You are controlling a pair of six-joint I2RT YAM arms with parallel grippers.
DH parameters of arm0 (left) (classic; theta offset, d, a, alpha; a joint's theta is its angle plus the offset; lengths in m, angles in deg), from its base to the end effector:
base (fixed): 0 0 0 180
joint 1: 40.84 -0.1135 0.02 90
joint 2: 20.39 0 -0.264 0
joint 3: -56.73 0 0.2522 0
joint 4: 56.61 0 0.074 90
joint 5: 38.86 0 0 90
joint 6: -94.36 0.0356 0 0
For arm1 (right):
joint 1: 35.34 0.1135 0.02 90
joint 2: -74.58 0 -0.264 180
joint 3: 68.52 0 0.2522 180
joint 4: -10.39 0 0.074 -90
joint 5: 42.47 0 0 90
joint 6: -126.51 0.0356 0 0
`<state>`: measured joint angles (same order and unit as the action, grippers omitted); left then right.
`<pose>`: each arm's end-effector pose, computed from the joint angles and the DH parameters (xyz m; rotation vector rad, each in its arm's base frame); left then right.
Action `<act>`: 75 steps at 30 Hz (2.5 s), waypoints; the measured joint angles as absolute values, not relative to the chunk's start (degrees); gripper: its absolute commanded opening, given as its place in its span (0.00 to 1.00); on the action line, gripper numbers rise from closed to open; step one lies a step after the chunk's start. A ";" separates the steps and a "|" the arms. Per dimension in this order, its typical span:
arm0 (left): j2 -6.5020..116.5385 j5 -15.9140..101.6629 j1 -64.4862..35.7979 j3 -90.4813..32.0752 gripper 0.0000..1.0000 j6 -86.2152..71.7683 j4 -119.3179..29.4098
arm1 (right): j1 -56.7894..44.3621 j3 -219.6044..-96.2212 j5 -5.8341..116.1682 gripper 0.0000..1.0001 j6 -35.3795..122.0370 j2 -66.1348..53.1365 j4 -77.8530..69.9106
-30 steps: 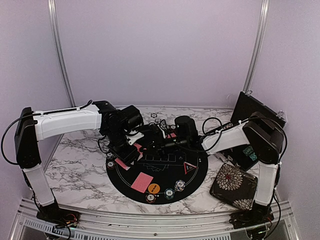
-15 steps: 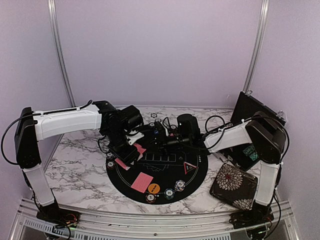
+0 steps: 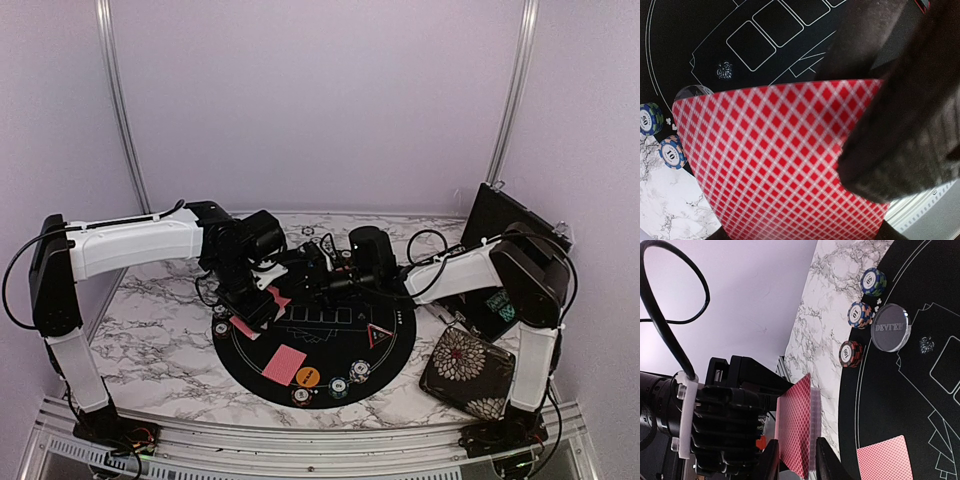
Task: Distribute texas hold em gaming equipment
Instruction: Adjust the poker card at the face-down deck piles.
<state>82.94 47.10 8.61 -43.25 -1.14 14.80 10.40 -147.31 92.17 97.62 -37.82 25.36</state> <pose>0.2331 -0.2763 0.2500 1.1076 2.7079 -0.2721 0.2785 0.3217 0.1862 -0.3574 2.3245 1.8527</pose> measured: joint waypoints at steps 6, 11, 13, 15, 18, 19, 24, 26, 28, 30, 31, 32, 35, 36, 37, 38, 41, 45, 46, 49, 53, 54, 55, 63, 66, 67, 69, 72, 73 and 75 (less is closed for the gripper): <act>82.94 47.10 8.61 -43.25 0.46 -1.14 14.82 | 10.79 -148.23 92.10 0.17 97.53 -38.87 25.22; 82.94 47.10 8.61 -43.27 0.46 -1.14 14.80 | 11.12 -148.36 92.04 0.16 97.48 -39.52 25.01; 82.94 47.10 8.61 -43.27 0.46 -1.14 14.82 | 11.12 -148.36 91.99 0.17 97.48 -39.52 25.01; 82.94 47.10 8.61 -43.27 0.46 -1.14 14.82 | 11.12 -148.36 91.97 0.19 97.48 -39.52 24.96; 82.94 47.10 8.61 -43.27 0.46 -1.14 14.82 | 11.12 -148.36 91.91 0.23 97.33 -39.52 24.87; 82.94 47.10 8.61 -43.27 0.46 -1.14 14.82 | 11.12 -148.36 91.82 0.24 97.18 -39.52 24.79; 82.94 47.10 8.61 -43.27 0.46 -1.14 14.82 | 10.77 -147.99 90.68 0.28 96.35 -38.74 24.15; 82.94 47.10 8.61 -43.27 0.46 -1.14 14.82 | 10.59 -147.45 90.33 0.28 96.28 -37.91 24.02; 82.94 47.10 8.61 -43.27 0.46 -1.14 14.82 | 10.29 -146.88 89.98 0.28 96.28 -37.07 24.02; 82.94 47.10 8.61 -43.27 0.46 -1.14 14.82 | 9.94 -146.51 89.52 0.27 96.28 -36.51 24.04; 82.94 47.10 8.61 -43.27 0.46 -1.14 14.82 | 9.74 -146.29 89.33 0.26 96.26 -36.33 24.04; 82.94 47.10 8.61 -43.27 0.46 -1.14 14.82 | 9.59 -146.00 89.04 0.25 96.28 -36.13 24.04; 82.94 47.10 8.61 -43.27 0.46 -1.14 14.82 | 9.17 -145.22 88.28 0.21 96.24 -35.87 23.98; 82.94 47.10 8.61 -43.27 0.46 -1.14 14.82 | 9.08 -145.00 87.93 0.19 96.19 -35.87 23.91; 82.94 47.10 8.61 -43.27 0.46 -1.14 14.82 | 9.00 -144.95 87.56 0.17 96.13 -35.87 23.63; 82.94 47.10 8.61 -43.27 0.46 -1.14 14.82 | 9.00 -144.95 87.19 0.15 96.02 -35.87 23.39; 82.94 47.10 8.61 -43.27 0.46 -1.14 14.82 | 8.97 -144.95 85.96 0.11 95.45 -35.87 22.64; 82.94 47.10 8.61 -43.27 0.46 -1.14 14.82 | 8.93 -144.98 84.34 0.11 94.42 -35.85 21.42; 82.94 47.10 8.61 -43.27 0.46 -1.14 14.82 | 8.93 -145.00 83.97 0.11 94.05 -35.85 21.07; 82.94 47.10 8.61 -43.27 0.46 -1.14 14.82 | 8.95 -145.06 82.79 0.11 92.94 -35.63 19.52; 82.94 47.10 8.61 -43.27 0.46 -1.14 14.82 | 9.35 -145.72 81.09 0.11 90.93 -35.00 16.98; 82.94 47.10 8.61 -43.27 0.46 -1.14 14.82 | 9.43 -146.05 80.61 0.11 90.53 -34.89 16.57; 82.94 47.10 8.61 -43.27 0.46 -1.14 14.82 | 9.52 -146.29 80.19 0.11 90.16 -34.80 16.26; 82.94 47.10 8.61 -43.27 0.46 -1.14 14.82 | 10.59 -146.66 77.94 0.11 87.80 -32.97 14.54; 82.94 47.10 8.61 -43.27 0.46 -1.14 14.82 | 10.92 -147.03 77.48 0.11 87.15 -32.86 14.03; 82.94 47.10 8.61 -43.27 0.46 -1.14 14.82 | 11.01 -147.03 77.33 0.11 86.99 -32.75 13.71; 82.94 47.10 8.61 -43.27 0.46 -1.14 14.82 | 11.14 -147.03 77.07 0.11 86.75 -32.59 13.20; 82.94 47.10 8.61 -43.27 0.46 -1.14 14.82 | 11.29 -147.03 76.91 0.11 86.27 -32.53 12.61; 82.94 47.10 8.61 -43.27 0.46 -1.14 14.82 | 11.33 -147.05 76.91 0.11 86.12 -32.53 12.42; 82.94 47.10 8.61 -43.27 0.46 -1.14 14.82 | 11.47 -147.07 76.89 0.11 85.90 -32.53 12.24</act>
